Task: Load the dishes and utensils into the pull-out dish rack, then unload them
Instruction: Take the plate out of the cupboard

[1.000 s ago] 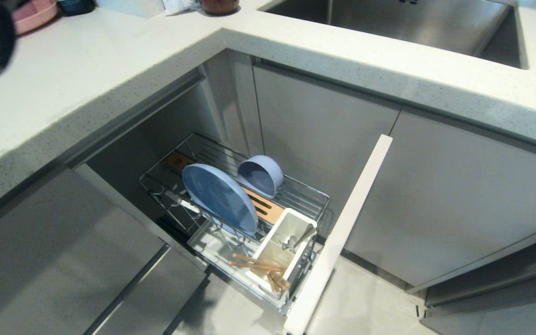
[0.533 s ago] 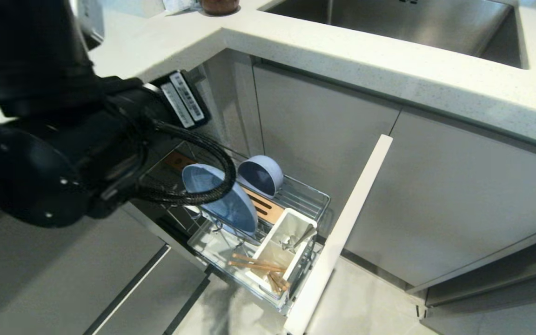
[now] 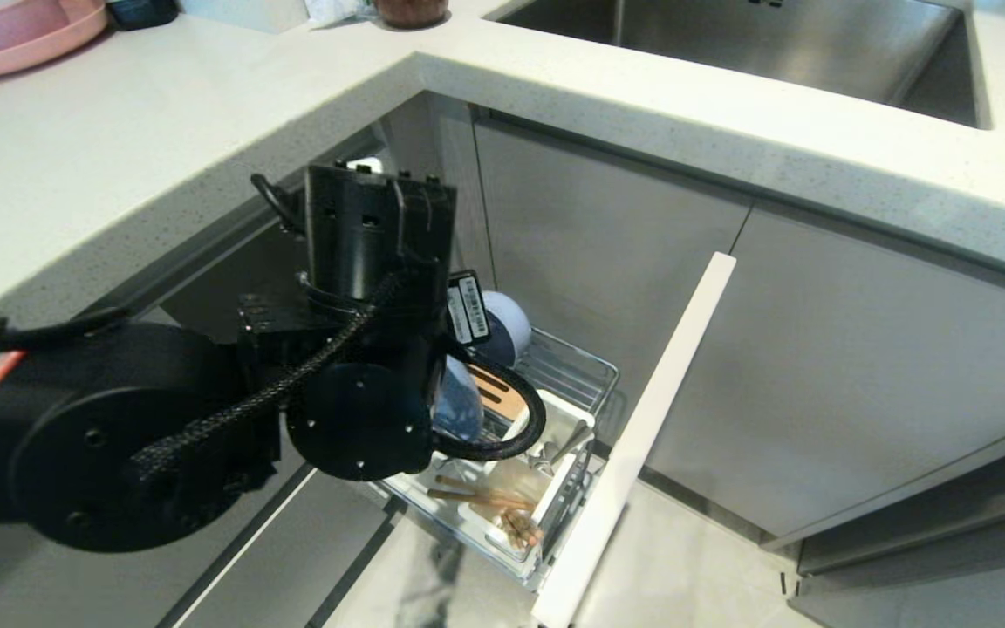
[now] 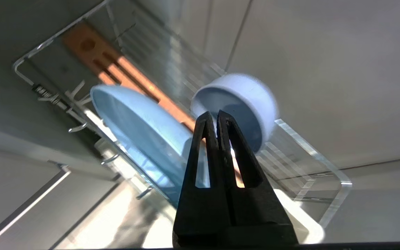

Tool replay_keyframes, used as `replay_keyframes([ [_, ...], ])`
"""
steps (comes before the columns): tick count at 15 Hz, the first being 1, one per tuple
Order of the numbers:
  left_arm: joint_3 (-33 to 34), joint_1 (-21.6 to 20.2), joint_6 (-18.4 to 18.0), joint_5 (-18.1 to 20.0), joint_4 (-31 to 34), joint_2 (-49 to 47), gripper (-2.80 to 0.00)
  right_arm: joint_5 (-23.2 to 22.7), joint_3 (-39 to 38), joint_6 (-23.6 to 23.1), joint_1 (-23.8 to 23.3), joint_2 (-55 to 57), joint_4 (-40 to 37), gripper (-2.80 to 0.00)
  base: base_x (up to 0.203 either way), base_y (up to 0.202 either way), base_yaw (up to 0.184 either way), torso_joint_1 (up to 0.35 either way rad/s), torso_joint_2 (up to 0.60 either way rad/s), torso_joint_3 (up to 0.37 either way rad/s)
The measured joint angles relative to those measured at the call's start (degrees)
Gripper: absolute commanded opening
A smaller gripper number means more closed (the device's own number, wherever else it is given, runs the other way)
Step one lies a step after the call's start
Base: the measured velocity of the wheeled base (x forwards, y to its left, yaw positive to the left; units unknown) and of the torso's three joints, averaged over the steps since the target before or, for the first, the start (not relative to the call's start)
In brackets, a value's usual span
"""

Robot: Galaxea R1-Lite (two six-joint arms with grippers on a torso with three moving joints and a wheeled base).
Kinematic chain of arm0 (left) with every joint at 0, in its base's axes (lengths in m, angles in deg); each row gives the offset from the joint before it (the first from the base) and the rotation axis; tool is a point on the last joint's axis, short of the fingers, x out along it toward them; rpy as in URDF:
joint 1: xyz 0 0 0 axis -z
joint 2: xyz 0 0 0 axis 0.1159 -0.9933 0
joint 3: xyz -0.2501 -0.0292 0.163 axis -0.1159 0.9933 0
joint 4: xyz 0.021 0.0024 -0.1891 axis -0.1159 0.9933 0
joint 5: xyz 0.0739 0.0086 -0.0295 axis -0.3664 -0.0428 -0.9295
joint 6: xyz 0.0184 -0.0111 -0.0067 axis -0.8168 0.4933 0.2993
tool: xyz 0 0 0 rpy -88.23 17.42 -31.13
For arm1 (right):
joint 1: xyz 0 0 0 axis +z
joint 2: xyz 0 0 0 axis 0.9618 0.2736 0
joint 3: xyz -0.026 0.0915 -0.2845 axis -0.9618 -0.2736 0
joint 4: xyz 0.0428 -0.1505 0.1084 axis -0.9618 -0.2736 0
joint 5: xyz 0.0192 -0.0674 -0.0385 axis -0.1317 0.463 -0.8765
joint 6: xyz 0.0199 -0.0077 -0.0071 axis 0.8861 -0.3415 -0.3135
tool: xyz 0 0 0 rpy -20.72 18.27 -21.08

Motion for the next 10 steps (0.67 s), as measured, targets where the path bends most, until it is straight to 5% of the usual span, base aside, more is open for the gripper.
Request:
replay_keyframes([
  [1, -0.15, -0.72, 0.02, -0.16, 0.36, -0.95, 0.00, 0.00, 0.00, -0.01, 0.00, 0.02, 0.00, -2.80, 0.000, 0.000, 0.000, 0.000, 0.00, 0.000],
  [10, -2.35, -2.74, 2.31, -0.93, 1.55, -3.55, 0.00, 0.00, 0.00, -0.01, 0.00, 0.02, 0.00, -2.80, 0.000, 0.000, 0.000, 0.000, 0.00, 0.000],
])
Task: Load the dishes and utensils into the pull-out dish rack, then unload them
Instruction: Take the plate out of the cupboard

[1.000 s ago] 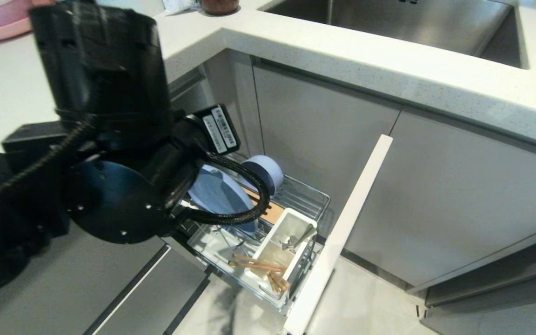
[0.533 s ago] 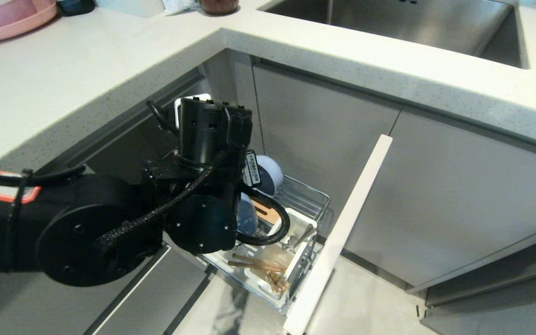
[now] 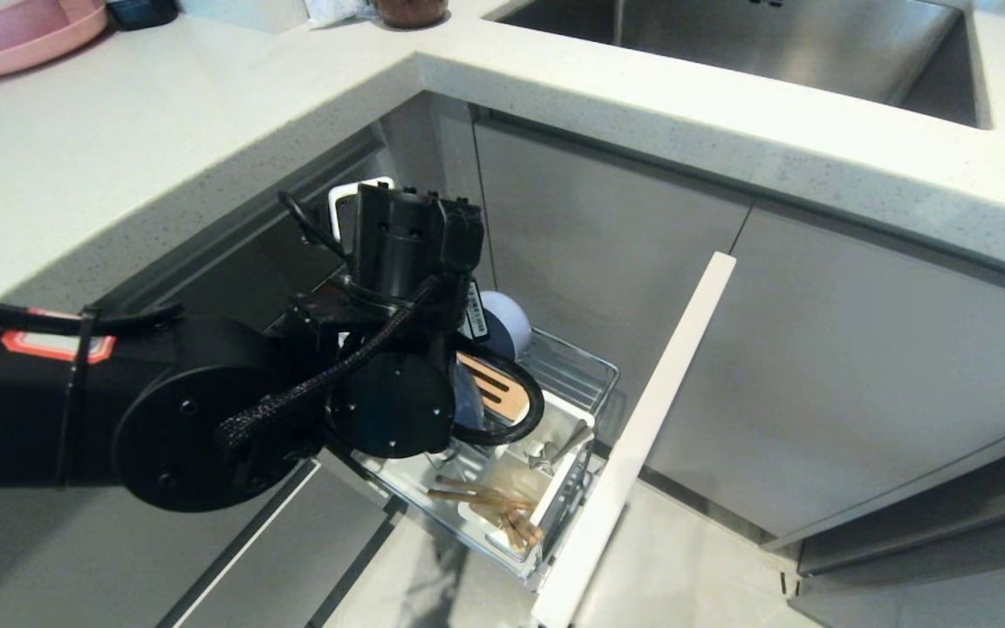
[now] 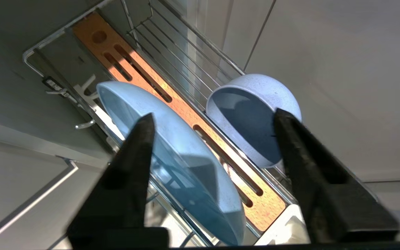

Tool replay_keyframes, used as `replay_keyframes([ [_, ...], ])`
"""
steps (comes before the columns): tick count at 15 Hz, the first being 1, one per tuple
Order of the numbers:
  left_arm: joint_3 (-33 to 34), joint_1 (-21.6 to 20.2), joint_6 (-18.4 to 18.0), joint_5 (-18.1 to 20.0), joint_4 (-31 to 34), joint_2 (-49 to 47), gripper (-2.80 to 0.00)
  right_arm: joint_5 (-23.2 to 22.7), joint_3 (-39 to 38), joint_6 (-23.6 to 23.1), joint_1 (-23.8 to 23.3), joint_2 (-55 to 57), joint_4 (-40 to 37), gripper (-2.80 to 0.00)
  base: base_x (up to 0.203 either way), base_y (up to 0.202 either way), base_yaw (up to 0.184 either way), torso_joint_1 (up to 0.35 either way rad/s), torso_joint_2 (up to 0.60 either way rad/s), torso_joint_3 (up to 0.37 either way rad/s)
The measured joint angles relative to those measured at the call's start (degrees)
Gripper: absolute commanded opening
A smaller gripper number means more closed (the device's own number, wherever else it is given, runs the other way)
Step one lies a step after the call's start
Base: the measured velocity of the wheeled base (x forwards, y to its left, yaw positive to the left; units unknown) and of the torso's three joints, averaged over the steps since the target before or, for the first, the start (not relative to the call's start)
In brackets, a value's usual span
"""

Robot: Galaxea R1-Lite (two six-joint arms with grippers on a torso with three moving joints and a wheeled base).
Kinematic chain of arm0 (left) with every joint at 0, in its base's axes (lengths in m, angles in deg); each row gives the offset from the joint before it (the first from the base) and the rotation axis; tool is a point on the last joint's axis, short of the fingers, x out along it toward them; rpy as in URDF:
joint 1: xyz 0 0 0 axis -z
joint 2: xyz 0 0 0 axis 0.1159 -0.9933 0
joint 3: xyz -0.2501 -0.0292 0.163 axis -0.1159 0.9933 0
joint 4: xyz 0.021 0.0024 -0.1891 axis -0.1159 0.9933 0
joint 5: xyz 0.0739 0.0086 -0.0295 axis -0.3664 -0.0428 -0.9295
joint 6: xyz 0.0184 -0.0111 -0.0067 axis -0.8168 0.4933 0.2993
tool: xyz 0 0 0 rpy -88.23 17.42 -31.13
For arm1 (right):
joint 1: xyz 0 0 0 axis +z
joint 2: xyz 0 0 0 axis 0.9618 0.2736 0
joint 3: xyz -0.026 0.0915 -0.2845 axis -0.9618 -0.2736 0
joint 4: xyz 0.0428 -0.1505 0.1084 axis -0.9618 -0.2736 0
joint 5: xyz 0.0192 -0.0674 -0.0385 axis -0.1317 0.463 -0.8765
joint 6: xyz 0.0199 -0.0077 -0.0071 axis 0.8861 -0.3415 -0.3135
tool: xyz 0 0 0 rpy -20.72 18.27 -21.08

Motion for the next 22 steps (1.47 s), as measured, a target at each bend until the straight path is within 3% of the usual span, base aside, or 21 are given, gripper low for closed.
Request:
replay_keyframes([
  [4, -0.06, -1.23, 3.60, 0.27, -0.07, -2.01, 0.00, -0.02, 0.00, 0.00, 0.00, 0.01, 0.00, -2.80, 0.000, 0.000, 0.000, 0.000, 0.00, 0.000],
  [7, 0.98, -2.13, 10.74, 1.33, 2.96, -2.70, 0.00, 0.00, 0.00, 0.01, 0.00, 0.01, -0.02, -2.80, 0.000, 0.000, 0.000, 0.000, 0.00, 0.000],
  [10, -0.40, -2.21, 18.76, 5.70, 8.44, -3.56, 0.00, -0.01, 0.00, 0.00, 0.00, -0.01, 0.00, -2.80, 0.000, 0.000, 0.000, 0.000, 0.00, 0.000],
  [12, -1.37, -2.76, 22.15, 10.15, 11.49, -4.18, 0.00, 0.00, 0.00, 0.00, 0.00, 0.01, 0.00, -2.80, 0.000, 0.000, 0.000, 0.000, 0.00, 0.000],
  [14, -1.95, -4.00, 22.63, 13.19, 12.11, -4.47, 0.00, -0.02, 0.00, 0.00, 0.00, 0.01, 0.00, -2.80, 0.000, 0.000, 0.000, 0.000, 0.00, 0.000],
  [20, -2.78, -5.40, 22.69, 13.69, 12.16, -5.06, 0.00, -0.02, 0.00, 0.01, 0.00, -0.01, 0.00, -2.80, 0.000, 0.000, 0.000, 0.000, 0.00, 0.000],
  [21, -2.79, -5.42, 22.68, 13.71, 12.16, -5.14, -2.80, 0.00, 0.00, 0.01, 0.00, 0.01, 0.00, -2.80, 0.000, 0.000, 0.000, 0.000, 0.00, 0.000],
  [22, -2.82, -5.42, 22.67, 13.69, 12.22, -5.20, -2.80, 0.00, 0.00, 0.01, 0.00, 0.01, 0.00, -2.80, 0.000, 0.000, 0.000, 0.000, 0.00, 0.000],
])
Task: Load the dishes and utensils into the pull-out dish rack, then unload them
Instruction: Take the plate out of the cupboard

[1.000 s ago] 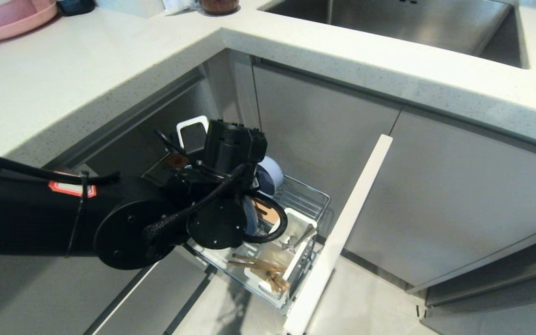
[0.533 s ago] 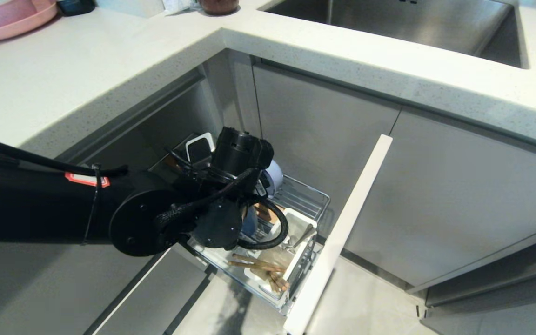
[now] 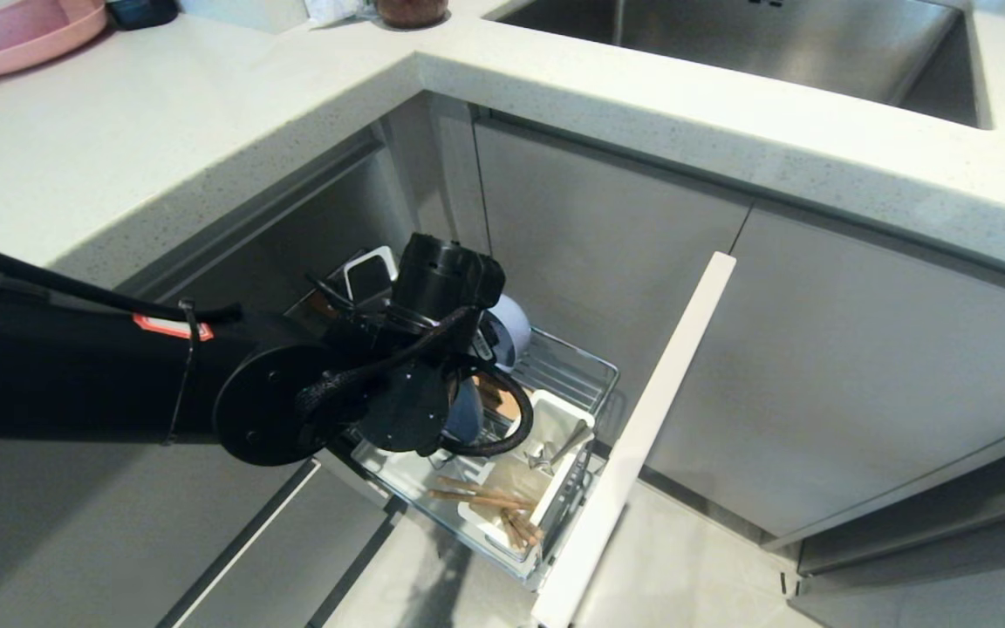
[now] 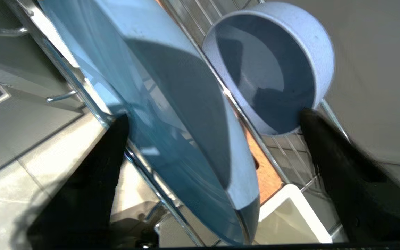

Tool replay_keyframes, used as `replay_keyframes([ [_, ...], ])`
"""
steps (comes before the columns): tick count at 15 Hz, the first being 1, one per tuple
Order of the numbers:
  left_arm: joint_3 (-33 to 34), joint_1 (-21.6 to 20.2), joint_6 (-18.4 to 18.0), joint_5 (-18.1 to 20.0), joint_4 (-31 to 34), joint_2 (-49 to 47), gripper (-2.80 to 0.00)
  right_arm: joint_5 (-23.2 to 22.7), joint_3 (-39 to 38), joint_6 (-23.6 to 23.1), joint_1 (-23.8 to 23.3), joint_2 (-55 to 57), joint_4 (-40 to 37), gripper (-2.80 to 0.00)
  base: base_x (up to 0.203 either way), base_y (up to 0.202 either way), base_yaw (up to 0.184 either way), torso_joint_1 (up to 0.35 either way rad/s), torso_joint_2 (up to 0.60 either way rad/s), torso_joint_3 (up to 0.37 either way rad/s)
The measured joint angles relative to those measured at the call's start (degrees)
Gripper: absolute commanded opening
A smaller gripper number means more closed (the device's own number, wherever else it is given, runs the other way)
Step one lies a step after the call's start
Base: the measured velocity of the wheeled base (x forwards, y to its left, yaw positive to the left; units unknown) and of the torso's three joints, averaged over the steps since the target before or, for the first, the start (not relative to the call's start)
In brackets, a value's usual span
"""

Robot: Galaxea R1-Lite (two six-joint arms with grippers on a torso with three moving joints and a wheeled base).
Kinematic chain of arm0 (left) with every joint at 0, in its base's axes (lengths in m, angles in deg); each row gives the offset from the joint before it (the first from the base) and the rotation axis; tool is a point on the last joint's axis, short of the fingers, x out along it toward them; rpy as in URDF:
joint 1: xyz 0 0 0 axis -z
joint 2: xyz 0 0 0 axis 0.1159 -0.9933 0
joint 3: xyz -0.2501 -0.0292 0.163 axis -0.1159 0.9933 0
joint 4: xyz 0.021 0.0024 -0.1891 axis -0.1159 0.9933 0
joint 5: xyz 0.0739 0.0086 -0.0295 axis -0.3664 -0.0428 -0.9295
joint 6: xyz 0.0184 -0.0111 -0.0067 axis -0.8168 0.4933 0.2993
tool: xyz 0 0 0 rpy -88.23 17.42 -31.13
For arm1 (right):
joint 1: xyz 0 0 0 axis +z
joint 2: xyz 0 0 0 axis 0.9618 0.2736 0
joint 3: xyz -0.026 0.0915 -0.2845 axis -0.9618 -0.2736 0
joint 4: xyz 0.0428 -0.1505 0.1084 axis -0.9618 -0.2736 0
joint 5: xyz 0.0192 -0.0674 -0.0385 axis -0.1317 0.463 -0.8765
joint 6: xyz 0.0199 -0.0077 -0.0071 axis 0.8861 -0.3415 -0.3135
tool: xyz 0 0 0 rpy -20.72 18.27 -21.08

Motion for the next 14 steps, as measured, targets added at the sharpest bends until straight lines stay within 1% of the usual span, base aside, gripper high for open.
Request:
replay_keyframes([
  [10, 0.20, 0.50, 0.00, -0.27, 0.24, 0.02, -2.80, -0.01, 0.00, -0.01, 0.00, -0.02, -0.02, -2.80, 0.000, 0.000, 0.000, 0.000, 0.00, 0.000],
  [14, 0.23, 1.66, 0.09, -0.35, 0.26, 0.64, -2.80, 0.00, 0.00, -0.01, 0.00, 0.00, 0.00, -2.80, 0.000, 0.000, 0.000, 0.000, 0.00, 0.000],
])
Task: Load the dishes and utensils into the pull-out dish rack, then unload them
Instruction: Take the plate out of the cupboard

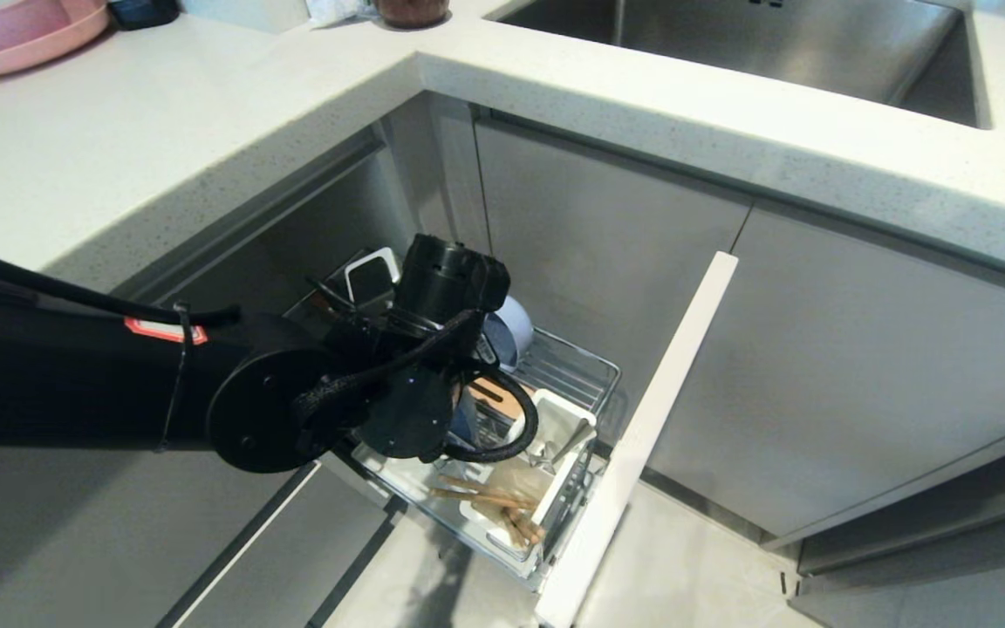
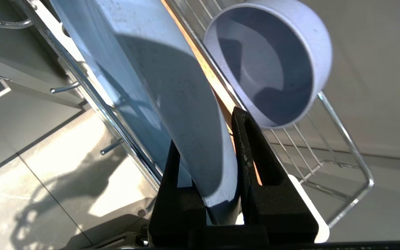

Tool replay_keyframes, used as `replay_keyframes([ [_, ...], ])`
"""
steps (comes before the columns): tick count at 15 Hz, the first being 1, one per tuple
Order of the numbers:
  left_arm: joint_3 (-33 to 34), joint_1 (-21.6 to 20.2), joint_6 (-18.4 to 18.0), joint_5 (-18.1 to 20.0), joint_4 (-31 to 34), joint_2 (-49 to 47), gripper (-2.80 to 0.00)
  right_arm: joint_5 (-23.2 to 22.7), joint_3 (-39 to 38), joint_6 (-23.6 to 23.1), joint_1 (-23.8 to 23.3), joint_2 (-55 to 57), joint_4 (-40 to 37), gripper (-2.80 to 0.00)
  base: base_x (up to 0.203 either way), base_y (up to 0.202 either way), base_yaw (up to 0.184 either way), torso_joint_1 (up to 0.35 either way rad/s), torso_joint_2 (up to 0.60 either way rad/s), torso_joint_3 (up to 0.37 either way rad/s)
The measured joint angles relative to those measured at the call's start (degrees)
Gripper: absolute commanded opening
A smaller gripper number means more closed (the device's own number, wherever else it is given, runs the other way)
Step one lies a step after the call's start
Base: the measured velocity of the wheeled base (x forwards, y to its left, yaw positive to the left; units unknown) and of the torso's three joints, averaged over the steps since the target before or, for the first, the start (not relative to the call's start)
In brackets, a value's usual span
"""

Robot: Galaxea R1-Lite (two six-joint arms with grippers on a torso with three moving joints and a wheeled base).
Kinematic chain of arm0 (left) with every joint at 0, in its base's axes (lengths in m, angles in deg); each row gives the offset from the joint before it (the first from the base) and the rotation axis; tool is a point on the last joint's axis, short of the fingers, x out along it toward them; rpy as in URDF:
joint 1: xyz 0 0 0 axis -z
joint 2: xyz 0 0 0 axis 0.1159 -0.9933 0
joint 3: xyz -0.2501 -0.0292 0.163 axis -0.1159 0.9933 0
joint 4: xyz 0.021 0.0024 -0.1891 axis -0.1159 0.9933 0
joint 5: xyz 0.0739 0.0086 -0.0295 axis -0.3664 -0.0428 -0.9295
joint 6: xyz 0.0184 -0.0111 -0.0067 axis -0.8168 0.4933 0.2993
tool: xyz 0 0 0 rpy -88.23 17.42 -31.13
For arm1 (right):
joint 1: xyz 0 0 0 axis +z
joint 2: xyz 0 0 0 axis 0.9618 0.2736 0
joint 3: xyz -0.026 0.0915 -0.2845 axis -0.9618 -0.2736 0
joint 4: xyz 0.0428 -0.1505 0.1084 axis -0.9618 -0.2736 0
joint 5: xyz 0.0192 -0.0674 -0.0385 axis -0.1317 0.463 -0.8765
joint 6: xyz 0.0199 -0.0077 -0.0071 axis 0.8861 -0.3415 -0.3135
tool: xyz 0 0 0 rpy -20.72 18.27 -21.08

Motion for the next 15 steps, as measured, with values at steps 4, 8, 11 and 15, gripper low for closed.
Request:
replay_keyframes([
  [4, 0.16, 1.71, 0.05, -0.09, 0.02, 2.88, -2.80, 0.00, 0.00, 0.00, 0.00, -0.02, 0.00, -2.80, 0.000, 0.000, 0.000, 0.000, 0.00, 0.000],
  [8, 0.21, 3.83, -0.28, 0.06, -0.22, 8.30, -2.80, 0.00, 0.00, 0.01, 0.00, -0.02, 0.00, -2.80, 0.000, 0.000, 0.000, 0.000, 0.00, 0.000],
  [11, 0.33, 5.24, -0.69, 0.22, -0.01, 12.77, -2.80, -0.02, 0.00, 0.01, 0.00, -0.02, 0.00, -2.80, 0.000, 0.000, 0.000, 0.000, 0.00, 0.000],
  [15, -1.66, 7.29, -1.17, 2.34, 6.07, 19.93, -2.80, 0.00, 0.00, 0.00, 0.00, -0.01, 0.00, -2.80, 0.000, 0.000, 0.000, 0.000, 0.00, 0.000],
])
